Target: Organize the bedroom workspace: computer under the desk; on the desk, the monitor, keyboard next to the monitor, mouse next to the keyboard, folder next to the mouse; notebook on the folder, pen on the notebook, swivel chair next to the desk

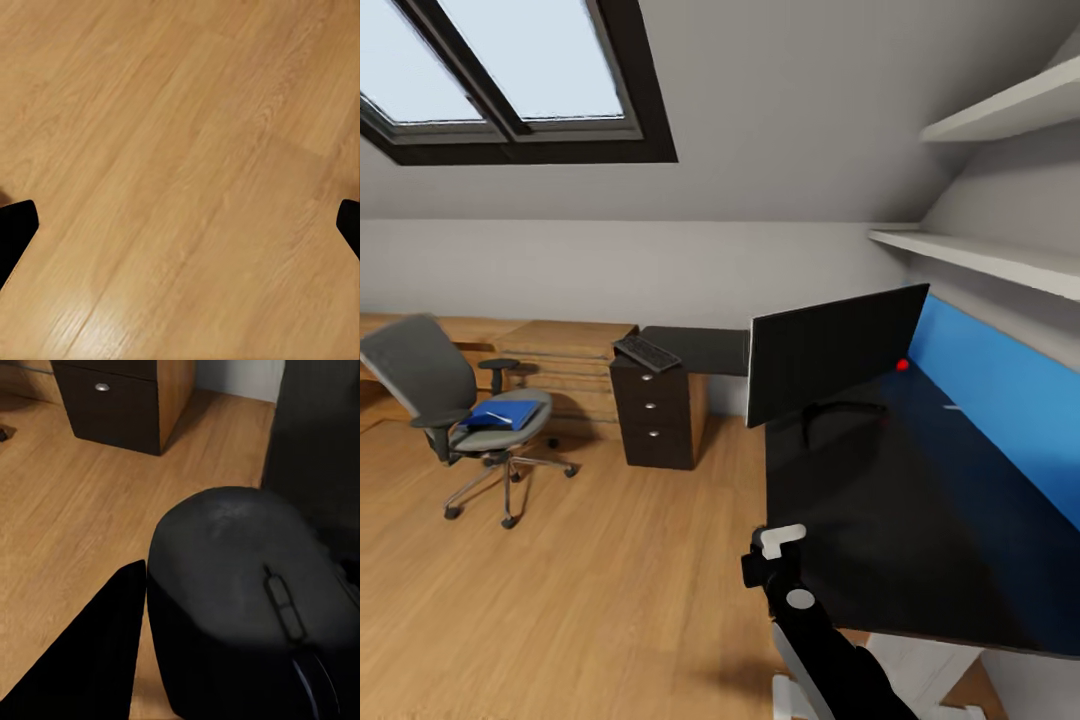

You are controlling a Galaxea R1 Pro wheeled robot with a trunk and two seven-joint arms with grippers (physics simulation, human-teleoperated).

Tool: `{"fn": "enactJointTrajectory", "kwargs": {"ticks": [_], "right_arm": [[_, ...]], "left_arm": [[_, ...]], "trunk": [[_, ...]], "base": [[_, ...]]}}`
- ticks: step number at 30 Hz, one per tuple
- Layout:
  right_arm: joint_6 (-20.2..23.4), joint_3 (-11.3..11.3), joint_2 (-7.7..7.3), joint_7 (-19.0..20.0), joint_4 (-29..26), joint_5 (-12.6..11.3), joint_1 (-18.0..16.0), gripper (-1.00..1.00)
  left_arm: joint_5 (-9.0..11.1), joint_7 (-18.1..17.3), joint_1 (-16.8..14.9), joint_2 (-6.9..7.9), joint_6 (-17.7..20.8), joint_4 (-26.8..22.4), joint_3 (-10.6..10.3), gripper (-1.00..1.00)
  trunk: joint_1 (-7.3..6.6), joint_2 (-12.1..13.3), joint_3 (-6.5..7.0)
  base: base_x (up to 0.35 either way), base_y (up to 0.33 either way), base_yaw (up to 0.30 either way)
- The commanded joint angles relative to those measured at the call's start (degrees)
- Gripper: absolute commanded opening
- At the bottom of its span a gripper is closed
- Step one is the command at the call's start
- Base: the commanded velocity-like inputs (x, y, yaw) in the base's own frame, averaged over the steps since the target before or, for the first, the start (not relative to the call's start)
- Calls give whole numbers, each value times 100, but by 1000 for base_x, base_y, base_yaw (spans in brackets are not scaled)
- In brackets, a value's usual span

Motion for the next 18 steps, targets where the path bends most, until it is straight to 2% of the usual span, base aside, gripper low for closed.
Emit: {"fn": "enactJointTrajectory", "kwargs": {"ticks": [1, 10, 18], "right_arm": [[18, 17, -2, -41, -8, -56, -5, -100], [18, 17, -2, -41, -8, -56, -5, -100], [15, 17, -2, -38, -8, -56, -5, -100]], "left_arm": [[55, 8, -3, 3, -25, 3, -17, 100], [55, 25, -3, -1, -39, 40, -17, 100], [55, 18, -3, 0, -48, 81, -17, 100]], "trunk": [[3, -6, -6], [3, -6, -6], [3, -6, -6]], "base": [[111, 105, 279], [22, 20, 275], [83, 211, 59]]}}
